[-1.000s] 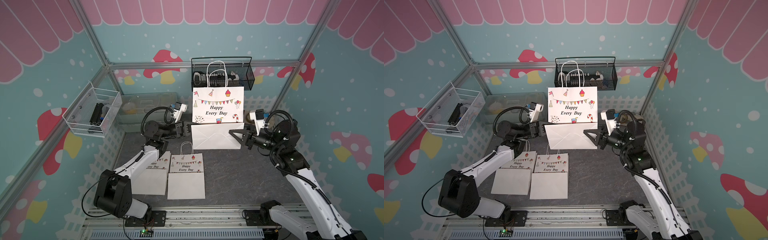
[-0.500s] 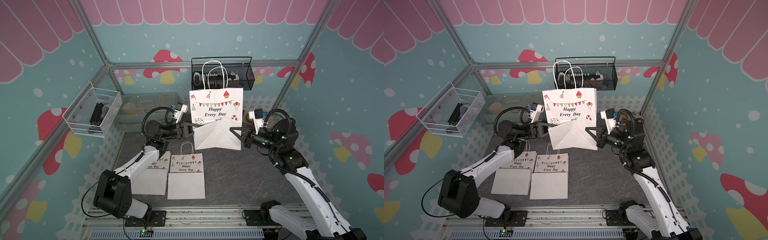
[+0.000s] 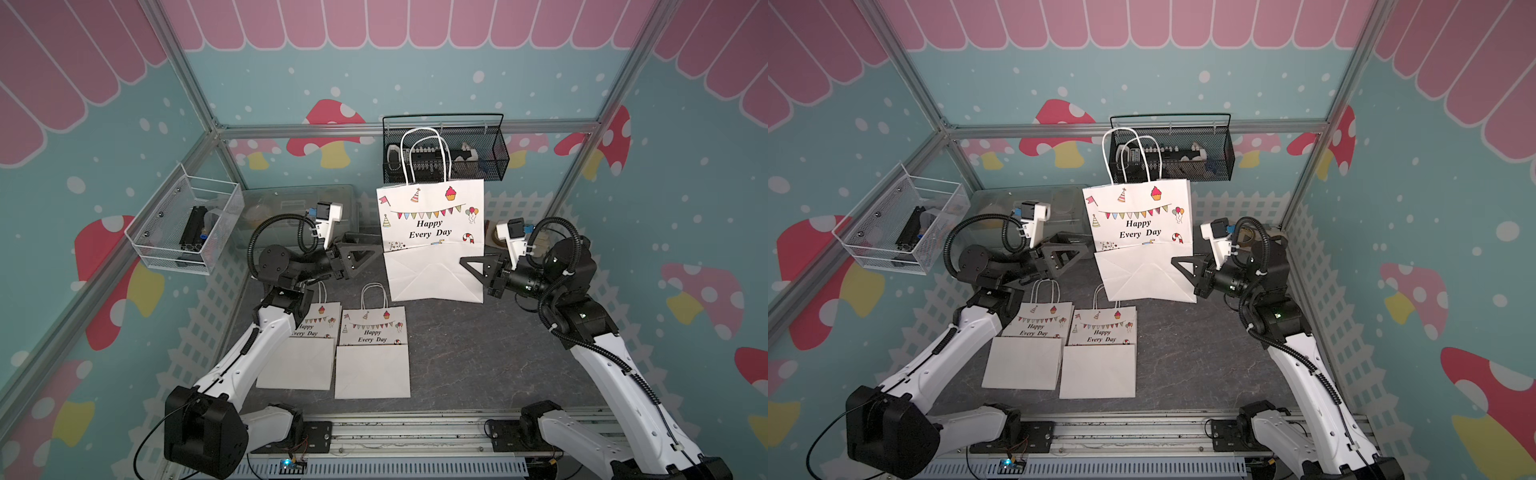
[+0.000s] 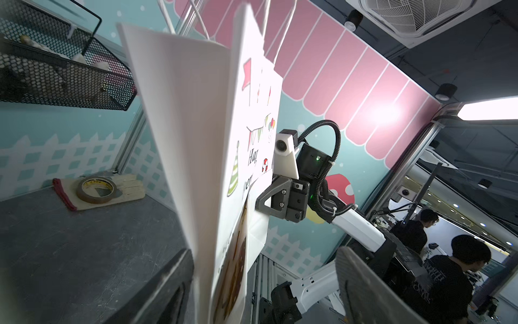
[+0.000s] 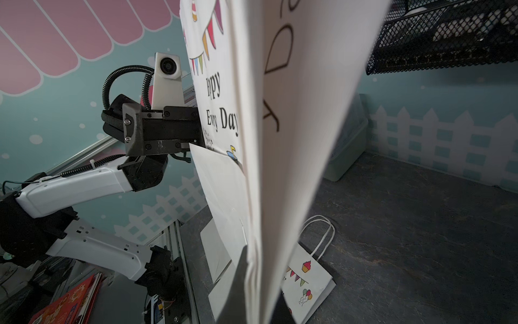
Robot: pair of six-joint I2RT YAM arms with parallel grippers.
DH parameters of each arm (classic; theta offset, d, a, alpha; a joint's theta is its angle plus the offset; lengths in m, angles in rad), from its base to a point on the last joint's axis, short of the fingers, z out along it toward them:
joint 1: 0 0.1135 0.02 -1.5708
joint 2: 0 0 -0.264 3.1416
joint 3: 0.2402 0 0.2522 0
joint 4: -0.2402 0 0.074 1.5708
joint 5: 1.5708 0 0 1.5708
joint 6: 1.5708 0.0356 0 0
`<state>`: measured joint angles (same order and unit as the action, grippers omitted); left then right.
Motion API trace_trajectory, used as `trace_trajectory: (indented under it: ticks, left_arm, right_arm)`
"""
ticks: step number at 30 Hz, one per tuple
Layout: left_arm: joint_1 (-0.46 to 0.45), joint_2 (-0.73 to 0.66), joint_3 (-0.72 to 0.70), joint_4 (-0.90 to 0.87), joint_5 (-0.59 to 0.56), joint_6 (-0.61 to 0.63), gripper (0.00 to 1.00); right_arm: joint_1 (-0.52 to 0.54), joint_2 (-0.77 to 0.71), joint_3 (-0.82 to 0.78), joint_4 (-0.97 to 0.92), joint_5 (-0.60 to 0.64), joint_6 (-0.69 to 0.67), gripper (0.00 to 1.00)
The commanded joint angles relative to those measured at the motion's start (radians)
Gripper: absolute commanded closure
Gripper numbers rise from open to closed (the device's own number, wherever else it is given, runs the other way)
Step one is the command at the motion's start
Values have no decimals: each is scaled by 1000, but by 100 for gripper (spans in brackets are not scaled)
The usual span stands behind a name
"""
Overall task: Put away the paper bag
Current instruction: Press the paper bag.
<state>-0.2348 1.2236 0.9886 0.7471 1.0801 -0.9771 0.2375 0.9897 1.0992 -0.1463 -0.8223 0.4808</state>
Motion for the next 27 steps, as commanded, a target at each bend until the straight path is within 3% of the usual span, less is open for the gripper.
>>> trace_trajectory:
  ticks: [1,7,14,23,27]
  left_arm:
    - [8,-34,-15,-113,-23,120,15]
    - [-12,-16,6,-219,35,198,2]
    - [-132,29,120,-560,22,452,2]
    - [-161,93,100,-290,52,255,2]
    - [-145,74,91,-315,41,283,2]
  right_arm:
    - [-27,-3,43,-2,-26,18,100]
    - [-37,10,64,50,-106,87,100]
    - [-36,11,24,266,-250,256,100]
    - [-36,-1,8,330,-342,298,100]
    - [-35,-18,29,280,-355,262,100]
